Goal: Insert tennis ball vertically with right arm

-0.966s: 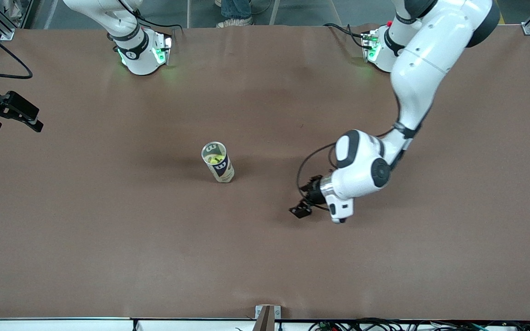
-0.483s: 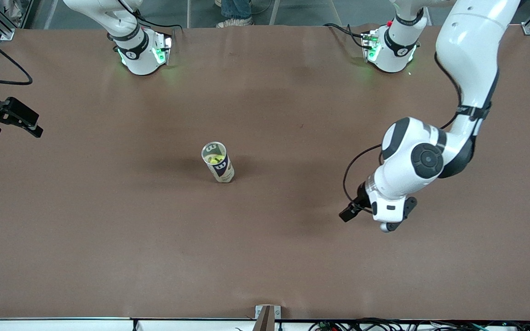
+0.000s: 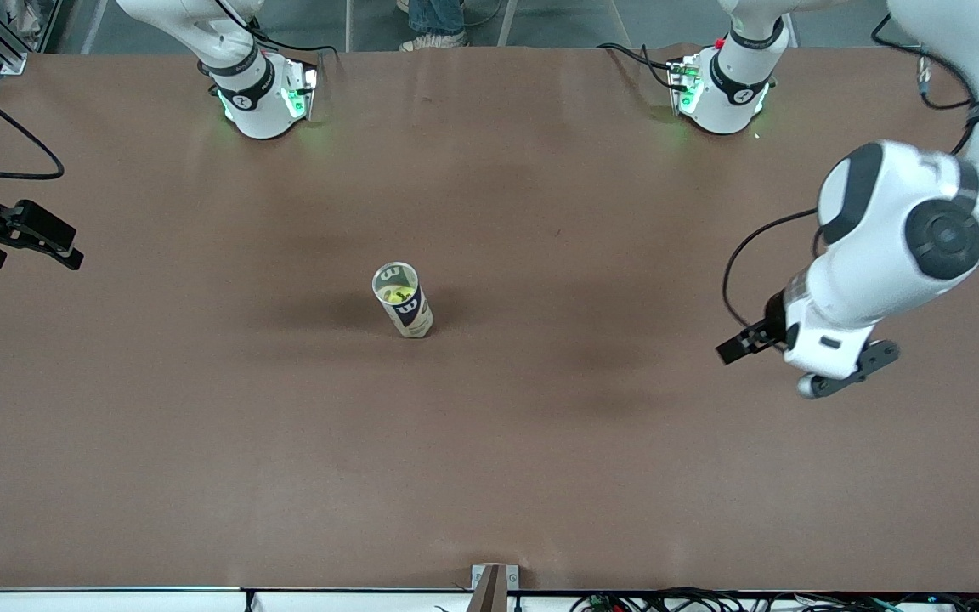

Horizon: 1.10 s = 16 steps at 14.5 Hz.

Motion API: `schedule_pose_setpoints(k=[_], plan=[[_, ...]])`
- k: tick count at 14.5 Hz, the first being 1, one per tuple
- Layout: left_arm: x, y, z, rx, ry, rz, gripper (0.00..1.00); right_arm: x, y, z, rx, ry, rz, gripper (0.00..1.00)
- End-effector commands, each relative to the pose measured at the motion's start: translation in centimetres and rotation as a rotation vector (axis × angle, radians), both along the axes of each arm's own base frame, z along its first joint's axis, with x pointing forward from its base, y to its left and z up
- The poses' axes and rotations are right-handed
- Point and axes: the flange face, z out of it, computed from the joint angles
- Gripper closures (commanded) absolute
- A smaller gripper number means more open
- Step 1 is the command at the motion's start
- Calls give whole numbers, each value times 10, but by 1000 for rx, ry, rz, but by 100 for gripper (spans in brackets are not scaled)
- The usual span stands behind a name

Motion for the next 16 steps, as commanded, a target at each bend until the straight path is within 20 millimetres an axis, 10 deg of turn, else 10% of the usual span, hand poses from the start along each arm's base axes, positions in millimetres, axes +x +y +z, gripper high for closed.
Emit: schedule_pose_setpoints(k=[1, 9, 16], plan=[[-22, 14, 34, 35, -8, -94, 0, -15, -2, 3, -5, 14, 11, 0], [-79, 68, 133, -5, 12, -206, 0, -31, -3, 9, -2, 5, 11, 0], [-95, 65, 184, -1, 4, -259, 0, -30, -2, 5, -2, 13, 13, 0]])
